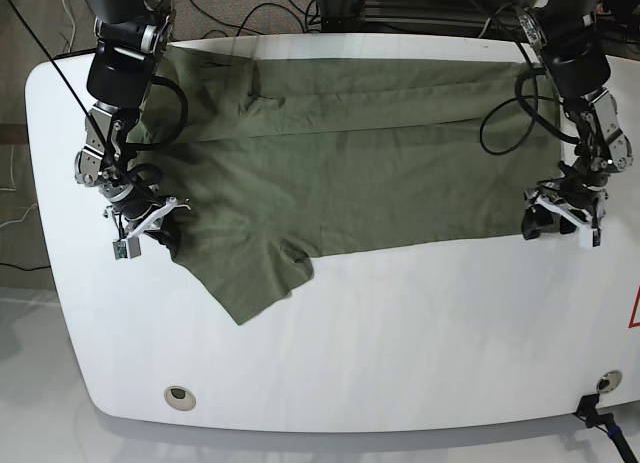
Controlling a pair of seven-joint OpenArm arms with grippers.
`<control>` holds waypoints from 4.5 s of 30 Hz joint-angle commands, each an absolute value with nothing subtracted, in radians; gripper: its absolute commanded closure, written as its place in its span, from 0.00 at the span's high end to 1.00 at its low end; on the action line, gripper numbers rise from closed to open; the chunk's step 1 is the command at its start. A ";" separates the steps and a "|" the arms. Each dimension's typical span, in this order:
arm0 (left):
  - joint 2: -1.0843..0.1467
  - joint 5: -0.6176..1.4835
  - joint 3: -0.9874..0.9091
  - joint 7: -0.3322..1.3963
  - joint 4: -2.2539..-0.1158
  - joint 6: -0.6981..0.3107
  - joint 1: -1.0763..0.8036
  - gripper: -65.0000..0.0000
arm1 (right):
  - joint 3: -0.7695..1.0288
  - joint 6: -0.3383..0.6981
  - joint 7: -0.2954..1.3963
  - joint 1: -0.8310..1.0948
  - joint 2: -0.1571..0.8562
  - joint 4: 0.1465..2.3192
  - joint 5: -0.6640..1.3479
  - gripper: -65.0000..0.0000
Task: Fold the T-shirt properly
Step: 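Lower both grippers onto the shirt's hem edge and grasp it, then lift the hem edge and fold it over toward the folded edge, then open both grippers to release the folded hem, then grasp the folded shirt's edge again with both grippers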
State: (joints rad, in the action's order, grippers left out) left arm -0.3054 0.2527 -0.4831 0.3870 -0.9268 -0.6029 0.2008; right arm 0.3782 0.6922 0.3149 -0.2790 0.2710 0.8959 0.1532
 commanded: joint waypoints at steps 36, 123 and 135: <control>-0.298 0.257 -0.489 0.406 -1.107 -0.607 0.171 0.00 | 0.384 0.698 0.355 -0.242 0.285 1.147 0.150 0.00; -0.369 0.423 -0.648 0.473 -1.851 -0.607 -0.529 0.91 | 0.526 0.698 0.443 0.522 0.183 1.995 0.234 0.55; -0.263 0.440 -0.573 0.487 -1.844 -0.607 -0.565 0.87 | 0.519 0.698 0.444 0.613 0.177 1.991 0.429 0.33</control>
State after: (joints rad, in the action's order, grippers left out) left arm -0.2626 0.4252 -0.5766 0.5102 -1.8355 -0.6071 -0.5545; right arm 0.5144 0.6930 0.4732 0.6132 0.1658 1.9751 0.3996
